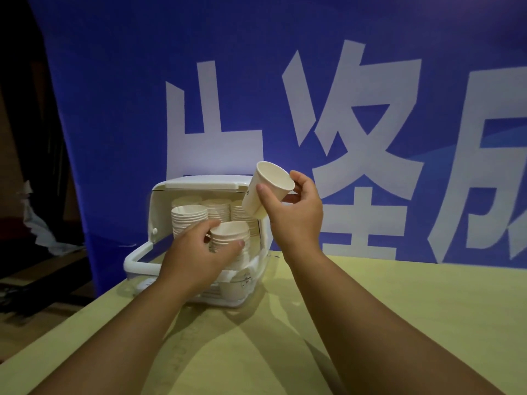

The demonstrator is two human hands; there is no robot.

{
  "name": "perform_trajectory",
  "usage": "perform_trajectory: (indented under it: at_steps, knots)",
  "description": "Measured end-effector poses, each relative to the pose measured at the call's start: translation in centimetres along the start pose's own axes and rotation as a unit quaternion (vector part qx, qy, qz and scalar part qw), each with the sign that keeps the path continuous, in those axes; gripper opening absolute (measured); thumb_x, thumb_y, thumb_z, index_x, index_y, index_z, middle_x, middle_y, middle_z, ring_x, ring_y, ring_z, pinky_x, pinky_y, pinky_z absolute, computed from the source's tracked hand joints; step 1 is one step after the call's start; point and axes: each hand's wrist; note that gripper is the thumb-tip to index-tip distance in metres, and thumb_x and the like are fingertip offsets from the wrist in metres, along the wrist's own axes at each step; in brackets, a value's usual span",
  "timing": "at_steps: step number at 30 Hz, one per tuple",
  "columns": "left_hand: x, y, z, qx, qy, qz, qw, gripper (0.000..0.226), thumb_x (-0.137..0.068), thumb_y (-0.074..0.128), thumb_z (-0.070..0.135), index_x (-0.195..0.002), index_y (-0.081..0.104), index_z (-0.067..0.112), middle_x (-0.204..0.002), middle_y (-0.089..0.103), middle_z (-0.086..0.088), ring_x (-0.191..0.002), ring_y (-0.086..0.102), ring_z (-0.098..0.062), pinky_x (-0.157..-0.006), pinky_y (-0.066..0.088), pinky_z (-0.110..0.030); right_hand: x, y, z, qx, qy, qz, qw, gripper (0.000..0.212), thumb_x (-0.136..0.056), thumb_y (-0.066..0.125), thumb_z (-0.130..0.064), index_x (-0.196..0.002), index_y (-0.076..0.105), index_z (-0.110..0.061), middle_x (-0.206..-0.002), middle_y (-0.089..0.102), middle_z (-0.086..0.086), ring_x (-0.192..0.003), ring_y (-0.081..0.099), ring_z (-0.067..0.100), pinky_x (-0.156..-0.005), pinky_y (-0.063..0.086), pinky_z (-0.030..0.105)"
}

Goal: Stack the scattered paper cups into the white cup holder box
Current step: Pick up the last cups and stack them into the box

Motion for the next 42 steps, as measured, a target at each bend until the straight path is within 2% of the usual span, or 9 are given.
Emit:
perform_trajectory:
  at_steps: [6,9,13,18,24,28,35,39,42]
  knots:
    - [0.6,-0.8,-0.3,0.021,-0.013,-0.075,0.997,0.084,-0.077,0.087,0.046,-0.150,0.044,0.038,-0.128,0.060,0.014,-0.113,0.060,-0.007,-0.092,0.053,-0.034,0.6,1.1,0.2,0.060,-0.011,-0.115,0.991,0.068,-0.081,0.084,-0.040,-0.140,0.051,-0.030,-0.125,0.059,-0.013,-0.110,0.058,0.009,-0.080,0.054,0.018]
    - [0.7,-0.9,-0.2,0.022,-0.014,-0.068,0.997,0.092,-0.075,0.089,0.047,-0.151,0.038,0.037,-0.126,0.061,0.015,-0.110,0.062,-0.006,-0.094,0.056,-0.037,0.9,1.5,0.7,0.120,-0.011,-0.163,0.979,0.071,-0.079,0.085,-0.040,-0.141,0.051,-0.030,-0.123,0.058,-0.013,-0.109,0.058,0.009,-0.092,0.057,0.030]
    - [0.8,-1.1,-0.1,0.031,-0.008,-0.059,0.998,0.095,-0.075,0.089,0.045,-0.150,0.031,0.041,-0.112,0.058,0.025,-0.099,0.063,-0.002,-0.082,0.055,-0.028,1.3,1.6,1.3,0.167,-0.002,-0.207,0.964,0.076,-0.079,0.083,-0.046,-0.144,0.049,-0.030,-0.130,0.059,-0.011,-0.111,0.057,0.009,-0.094,0.054,0.031]
    - [0.7,-1.4,-0.5,0.051,-0.015,-0.060,0.997,0.103,-0.078,0.089,0.038,-0.150,0.017,0.052,-0.117,0.059,0.021,-0.094,0.071,-0.010,-0.085,0.061,-0.036,1.0,1.4,1.4,0.185,0.031,-0.179,0.966,0.048,-0.097,0.057,-0.054,-0.137,0.056,-0.029,-0.118,0.060,-0.012,-0.107,0.058,0.010,-0.088,0.052,0.031]
    - [0.6,-1.5,-0.6,0.039,-0.010,-0.055,0.998,0.070,-0.085,0.083,0.033,-0.143,0.046,0.044,-0.119,0.065,0.014,-0.085,0.072,-0.008,-0.082,0.061,-0.038,1.2,1.5,3.1,0.294,0.062,-0.241,0.923,0.042,-0.105,0.045,-0.045,-0.128,0.069,-0.019,-0.110,0.071,-0.004,-0.099,0.065,0.016,-0.090,0.057,0.037]
    - [0.6,-1.4,-0.5,0.041,-0.011,-0.059,0.997,0.071,-0.088,0.080,0.031,-0.150,0.045,0.038,-0.122,0.064,0.015,-0.088,0.071,-0.004,-0.076,0.056,-0.023,1.3,1.4,3.1,0.273,0.082,-0.245,0.927,0.045,-0.106,0.042,-0.047,-0.128,0.068,-0.017,-0.101,0.065,-0.005,-0.096,0.064,0.016,-0.086,0.055,0.034]
    - [0.1,-1.2,-0.5,0.036,-0.020,-0.003,0.999,0.065,-0.092,0.075,0.027,-0.145,0.038,0.040,-0.121,0.064,0.013,-0.084,0.072,-0.010,-0.080,0.062,-0.037,2.4,2.1,3.9,0.242,0.083,-0.259,0.931,0.022,-0.106,0.043,-0.043,-0.126,0.043,-0.034,-0.117,0.056,-0.010,-0.115,0.058,0.020,-0.103,0.049,0.053]
    - [0.0,-0.8,-0.7,0.028,-0.021,0.010,0.999,0.035,-0.093,0.073,0.021,-0.113,0.048,0.034,-0.113,0.065,0.014,-0.088,0.070,-0.008,-0.078,0.061,-0.035,2.6,1.7,4.4,0.216,0.078,-0.286,0.930,0.024,-0.108,0.044,-0.025,-0.131,0.038,-0.029,-0.133,0.059,-0.004,-0.113,0.059,0.017,-0.097,0.056,0.041]
    - [0.0,-0.7,-0.8,0.026,-0.025,0.000,0.999,0.020,-0.096,0.070,0.019,-0.106,0.056,0.029,-0.105,0.069,0.011,-0.092,0.068,-0.002,-0.074,0.055,-0.026,2.6,1.4,4.7,0.225,0.078,-0.304,0.922,0.035,-0.107,0.046,-0.018,-0.140,0.039,-0.029,-0.143,0.055,-0.003,-0.115,0.055,0.013,-0.093,0.052,0.028]
Point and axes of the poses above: each hand's wrist, its own x-axis away from the middle knuckle, its own y-axis out of the palm, z = x × y
